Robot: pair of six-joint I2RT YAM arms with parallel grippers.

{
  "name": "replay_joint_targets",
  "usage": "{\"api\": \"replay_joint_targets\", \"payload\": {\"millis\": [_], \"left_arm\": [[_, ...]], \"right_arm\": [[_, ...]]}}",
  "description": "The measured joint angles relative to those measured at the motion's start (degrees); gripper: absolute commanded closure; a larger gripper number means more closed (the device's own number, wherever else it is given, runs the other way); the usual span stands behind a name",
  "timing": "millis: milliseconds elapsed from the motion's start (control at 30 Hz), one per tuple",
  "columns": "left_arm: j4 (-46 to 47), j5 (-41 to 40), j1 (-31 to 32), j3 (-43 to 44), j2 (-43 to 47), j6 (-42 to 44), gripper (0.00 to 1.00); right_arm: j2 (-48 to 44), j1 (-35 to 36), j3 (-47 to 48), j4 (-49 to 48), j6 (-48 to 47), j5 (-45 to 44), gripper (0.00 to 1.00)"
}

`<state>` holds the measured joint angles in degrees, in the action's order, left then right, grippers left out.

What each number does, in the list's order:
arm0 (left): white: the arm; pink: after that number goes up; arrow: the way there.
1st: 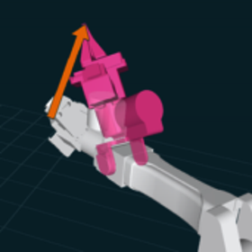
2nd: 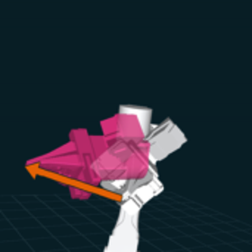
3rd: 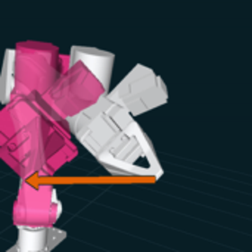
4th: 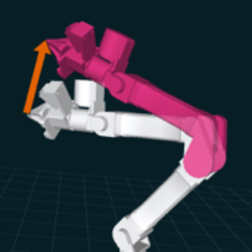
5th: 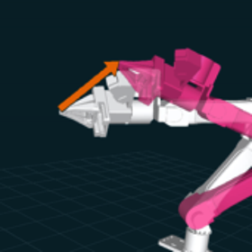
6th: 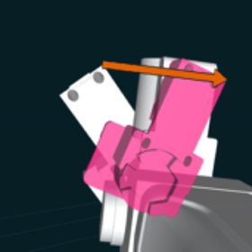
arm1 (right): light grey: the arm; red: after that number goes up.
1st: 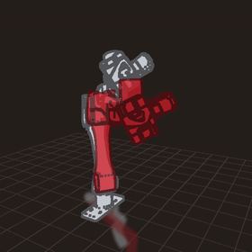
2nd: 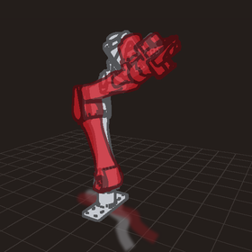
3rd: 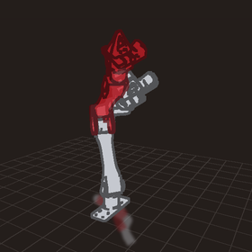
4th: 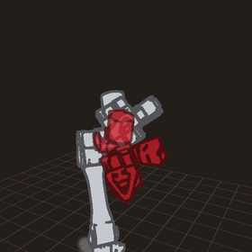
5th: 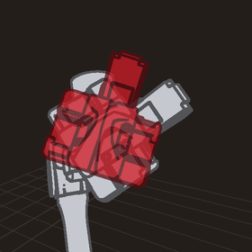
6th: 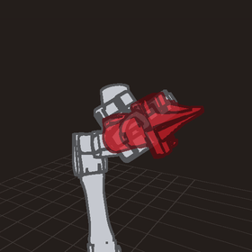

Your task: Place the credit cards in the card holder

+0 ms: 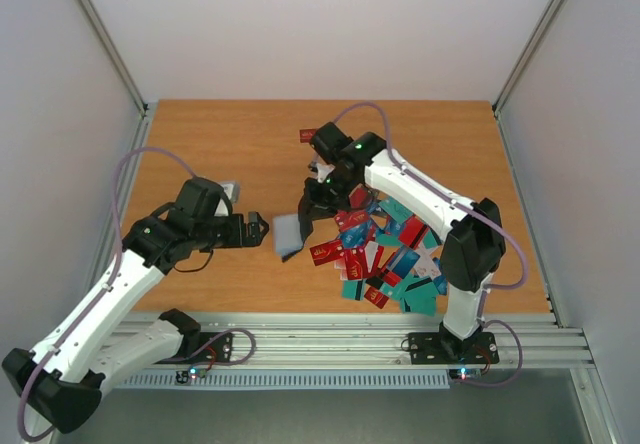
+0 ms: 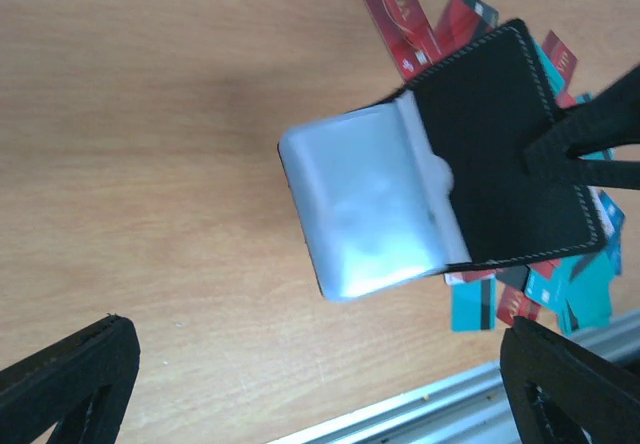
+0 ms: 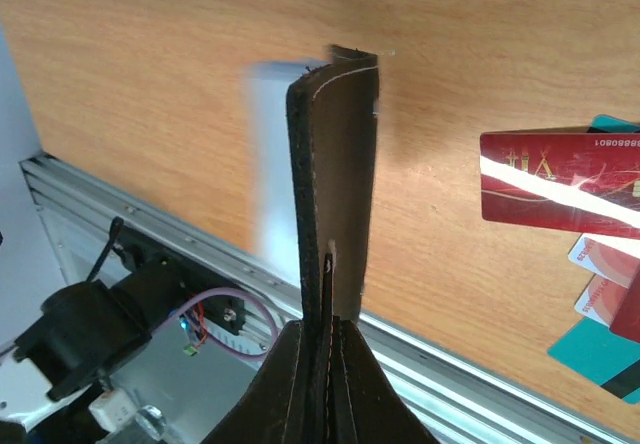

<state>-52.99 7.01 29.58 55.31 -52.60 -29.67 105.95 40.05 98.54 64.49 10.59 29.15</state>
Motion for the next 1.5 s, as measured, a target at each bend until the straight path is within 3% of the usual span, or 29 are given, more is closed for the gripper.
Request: {"api": "replay_joint_targets", "payload": {"millis": [333,667,967,1300,1400,1500], "left_arm": [[0.07,6.29,0.0,-2.19,1.18,-0.31,0.02],[4.92,11.15,-3.26,-9.22,4.68,-4.09,0.04],[-0.44,2.84,-5.53,-7.13,7.61,-4.46,0.1],[-3.69,-0.68,-5.57,-7.96,7.85,-5.49,0.12],[-3.56,0.31,-5.57,-8.85,7.1,-5.66,0.12],[-3.3,0.94,-5.57,-9.07,5.51,-5.68,0.13]], "right_arm": [[0.7,1.81,-0.24,-1.2,2.43,-2.86,0.99],[0.15,1.79,-2.32,-8.0,6.38,2.47,0.99],[2.75,1.97,-2.25,-19.69,10.75,11.39,0.99],[11.91,0.61,-12.07,-27.32,3.76,14.03,0.95],[14.64,-0.59,-13.88,-26.08,1.11,13.38,0.9],[14.71,-2.01,-15.91,-24.5,-0.98,11.65,0.73]]}}
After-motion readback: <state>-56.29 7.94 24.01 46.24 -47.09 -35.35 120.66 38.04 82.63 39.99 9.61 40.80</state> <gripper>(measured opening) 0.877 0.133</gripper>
